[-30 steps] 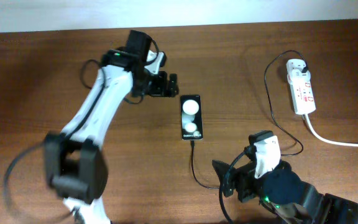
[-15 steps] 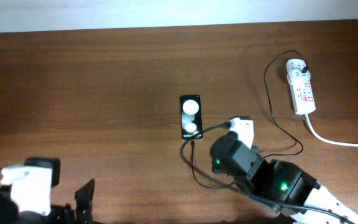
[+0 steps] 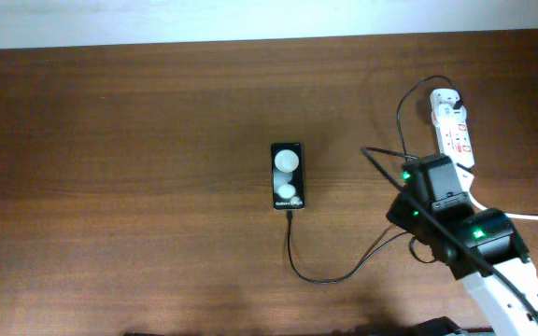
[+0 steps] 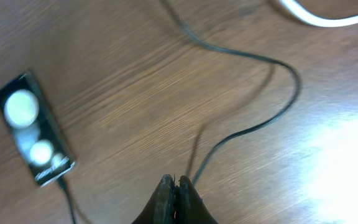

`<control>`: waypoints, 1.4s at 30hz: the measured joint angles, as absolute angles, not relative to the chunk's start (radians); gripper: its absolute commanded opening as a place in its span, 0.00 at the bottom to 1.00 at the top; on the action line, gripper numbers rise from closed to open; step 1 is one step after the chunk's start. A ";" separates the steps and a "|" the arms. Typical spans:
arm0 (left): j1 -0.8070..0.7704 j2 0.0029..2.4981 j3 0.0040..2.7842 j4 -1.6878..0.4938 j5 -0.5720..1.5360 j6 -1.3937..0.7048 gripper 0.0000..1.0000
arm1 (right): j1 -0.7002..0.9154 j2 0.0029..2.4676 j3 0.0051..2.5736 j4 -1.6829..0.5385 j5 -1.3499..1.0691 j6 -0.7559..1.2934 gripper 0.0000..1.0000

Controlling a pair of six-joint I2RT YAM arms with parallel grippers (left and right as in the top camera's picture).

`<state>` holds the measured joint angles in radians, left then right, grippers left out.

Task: Plug charger to phone and switch on socket

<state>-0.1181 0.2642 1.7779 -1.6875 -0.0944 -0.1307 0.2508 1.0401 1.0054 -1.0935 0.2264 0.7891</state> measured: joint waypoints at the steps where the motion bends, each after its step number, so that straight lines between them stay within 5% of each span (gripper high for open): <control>1: -0.118 0.251 1.778 -1.688 -0.094 -0.131 0.99 | 0.213 1.040 1.005 -1.097 0.218 0.778 0.06; 10: -0.070 0.130 1.777 -1.687 -0.094 -0.131 0.99 | -0.074 1.040 1.005 -1.097 0.125 0.682 0.10; 14: -0.069 0.029 1.784 -1.688 -0.095 -0.131 0.99 | -0.128 1.068 1.026 -1.095 0.077 0.636 0.04; 22: -0.069 0.023 1.781 -1.687 -0.095 -0.131 0.99 | -0.225 1.527 1.554 -1.302 0.058 0.533 0.04; 30: -0.069 0.023 1.781 -1.688 -0.095 -0.131 0.99 | -0.233 1.579 1.581 -1.258 0.062 0.564 0.04; 36: -0.068 0.023 1.781 -1.687 -0.095 -0.131 0.99 | -0.429 1.928 1.806 -1.228 -0.012 0.603 0.04; 42: -0.068 0.023 1.781 -1.687 -0.095 -0.131 0.99 | -0.429 2.125 1.830 -1.009 -0.105 0.603 0.04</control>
